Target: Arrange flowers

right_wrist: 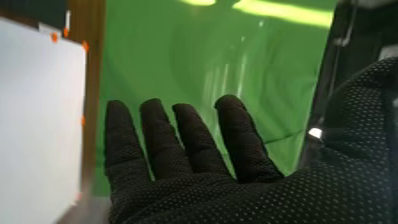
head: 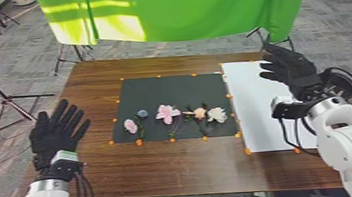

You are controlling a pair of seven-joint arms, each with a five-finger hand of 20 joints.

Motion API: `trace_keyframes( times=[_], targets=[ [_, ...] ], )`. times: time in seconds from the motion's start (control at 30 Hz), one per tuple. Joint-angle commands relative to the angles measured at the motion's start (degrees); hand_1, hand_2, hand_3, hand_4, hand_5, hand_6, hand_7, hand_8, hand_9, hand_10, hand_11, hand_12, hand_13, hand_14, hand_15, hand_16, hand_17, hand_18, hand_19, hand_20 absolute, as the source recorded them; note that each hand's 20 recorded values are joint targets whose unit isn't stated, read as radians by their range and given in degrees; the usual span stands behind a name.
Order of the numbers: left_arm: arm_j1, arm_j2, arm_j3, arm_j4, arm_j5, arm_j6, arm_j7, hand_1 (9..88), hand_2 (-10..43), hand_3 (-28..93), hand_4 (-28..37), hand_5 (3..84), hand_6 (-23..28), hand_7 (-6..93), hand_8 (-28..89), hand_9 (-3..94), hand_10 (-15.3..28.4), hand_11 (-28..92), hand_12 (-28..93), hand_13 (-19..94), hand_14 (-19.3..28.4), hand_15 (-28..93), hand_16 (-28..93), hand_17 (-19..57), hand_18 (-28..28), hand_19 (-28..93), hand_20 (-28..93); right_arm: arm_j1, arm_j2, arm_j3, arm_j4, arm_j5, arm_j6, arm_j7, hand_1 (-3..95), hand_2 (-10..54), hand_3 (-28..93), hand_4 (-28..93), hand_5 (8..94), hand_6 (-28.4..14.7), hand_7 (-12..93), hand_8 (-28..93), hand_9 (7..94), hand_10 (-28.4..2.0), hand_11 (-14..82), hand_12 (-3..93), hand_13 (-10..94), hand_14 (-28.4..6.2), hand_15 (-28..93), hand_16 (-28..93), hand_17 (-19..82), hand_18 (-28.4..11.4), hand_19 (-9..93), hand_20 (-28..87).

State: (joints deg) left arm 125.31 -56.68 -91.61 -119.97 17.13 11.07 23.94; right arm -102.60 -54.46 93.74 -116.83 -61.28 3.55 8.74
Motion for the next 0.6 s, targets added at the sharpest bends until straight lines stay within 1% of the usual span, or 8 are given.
trace_keyframes(
  times=[0.03, 0.13, 0.27, 0.33, 0.47, 0.5, 0.53, 0.6],
  targets=[
    [0.3, -0.21, -0.6, 0.5, 1.13, -1.17, -0.23, 19.9, 15.3, 69, -28.3, 33.9, 7.3, 5.2, -6, 23.9, 14.0, 13, 8, 15, 11.9, 19, -6, -6.6, 13.5, 29, 8, -2.4, -0.7, 0.8, -1.3, -2.7, 0.8, 0.3, 4.9, 6.9, 75, -28, 32.5, -3.2, 5, -8, 30.0, -14.4, 0.9, 11.4, 25, -14.3, 3, 24, 11, -18.3, 25, 19],
    [-0.1, 0.01, -0.35, 0.63, 1.15, -1.13, -0.14, 20.3, 15.0, 69, -28.3, 33.8, 7.3, 5.2, -6, 23.8, 13.8, 13, 8, 15, 11.8, 19, -6, -6.5, 13.4, 29, 8, -3.6, -1.6, 1.3, -1.8, -2.7, 0.9, 0.3, 5.1, 7.2, 76, -28, 32.8, -3.2, 5, -8, 30.2, -14.5, 1.0, 11.3, 26, -14.3, 3, 24, 11, -18.3, 25, 19],
    [-0.6, 0.27, -0.22, 0.86, 1.35, -1.81, -0.28, 20.8, 14.6, 69, -28.3, 33.9, 7.2, 5.2, -6, 23.7, 13.8, 13, 8, 15, 11.9, 19, -6, -6.5, 13.3, 29, 8, -4.6, -1.5, 1.6, -2.2, -2.3, 1.2, 0.3, 5.2, 7.2, 76, -28, 33.1, -3.1, 5, -8, 30.5, -14.6, 1.2, 11.1, 26, -14.3, 4, 24, 11, -18.4, 25, 19],
    [-0.8, 0.53, -0.27, 0.84, 1.47, -1.66, -0.21, 20.8, 14.5, 69, -28.3, 33.8, 7.2, 5.2, -6, 23.7, 13.8, 13, 8, 14, 11.9, 19, -6, -6.5, 13.3, 29, 8, -5.3, -1.8, 2.3, -2.6, -2.3, 0.8, 0.3, 5.3, 7.3, 76, -28, 33.5, -3.1, 5, -8, 30.7, -14.6, 1.3, 11.1, 26, -14.4, 4, 24, 11, -18.4, 25, 19],
    [-0.4, 0.85, -0.82, 0.58, 1.43, -1.79, 0.72, 20.8, 14.5, 69, -28.3, 33.8, 7.2, 5.2, -6, 23.7, 13.8, 13, 8, 14, 11.9, 18, -5, -6.4, 13.3, 29, 9, -6.0, -2.2, 2.8, -3.2, -2.7, 0.4, 0.5, 5.4, 7.3, 76, -28, 34.0, -3.1, 5, -8, 30.9, -14.6, 1.4, 11.0, 26, -14.5, 4, 23, 11, -18.4, 25, 19],
    [-0.1, 0.8, -1.17, 0.46, 1.22, -1.76, 0.68, 20.9, 14.5, 69, -28.3, 33.9, 7.2, 5.2, -6, 23.7, 13.8, 13, 8, 14, 12.0, 19, -5, -6.5, 13.3, 29, 9, -6.1, -2.2, 2.7, -3.2, -2.8, 0.4, 0.6, 5.4, 7.4, 77, -28, 34.0, -3.1, 6, -8, 31.0, -14.7, 1.4, 11.0, 26, -14.5, 4, 23, 11, -18.4, 25, 19],
    [0.0, 0.7, -1.58, 0.58, 1.36, -1.84, 0.95, 20.8, 14.5, 69, -28.3, 33.9, 7.2, 5.4, -6, 23.7, 13.8, 13, 8, 15, 12.0, 19, -5, -6.5, 13.3, 29, 9, -6.0, -2.3, 2.4, -3.1, -2.7, 0.1, 0.7, 5.5, 7.3, 77, -28, 34.1, -3.1, 6, -8, 31.1, -14.7, 1.5, 11.0, 26, -14.5, 4, 23, 11, -18.4, 25, 19],
    [0.3, 0.93, -2.23, 0.58, 1.08, -1.09, 1.79, 20.9, 14.4, 69, -28.3, 34.1, 7.3, 5.4, -6, 23.7, 13.8, 13, 8, 15, 12.6, 19, -5, -6.6, 13.4, 29, 9, -5.6, -2.4, 2.0, -2.9, -2.6, -1.1, 1.3, 5.8, 7.4, 77, -28, 34.5, -3.1, 6, -8, 31.2, -14.7, 1.5, 11.0, 26, -14.5, 4, 23, 11, -18.4, 25, 19]
  ],
)
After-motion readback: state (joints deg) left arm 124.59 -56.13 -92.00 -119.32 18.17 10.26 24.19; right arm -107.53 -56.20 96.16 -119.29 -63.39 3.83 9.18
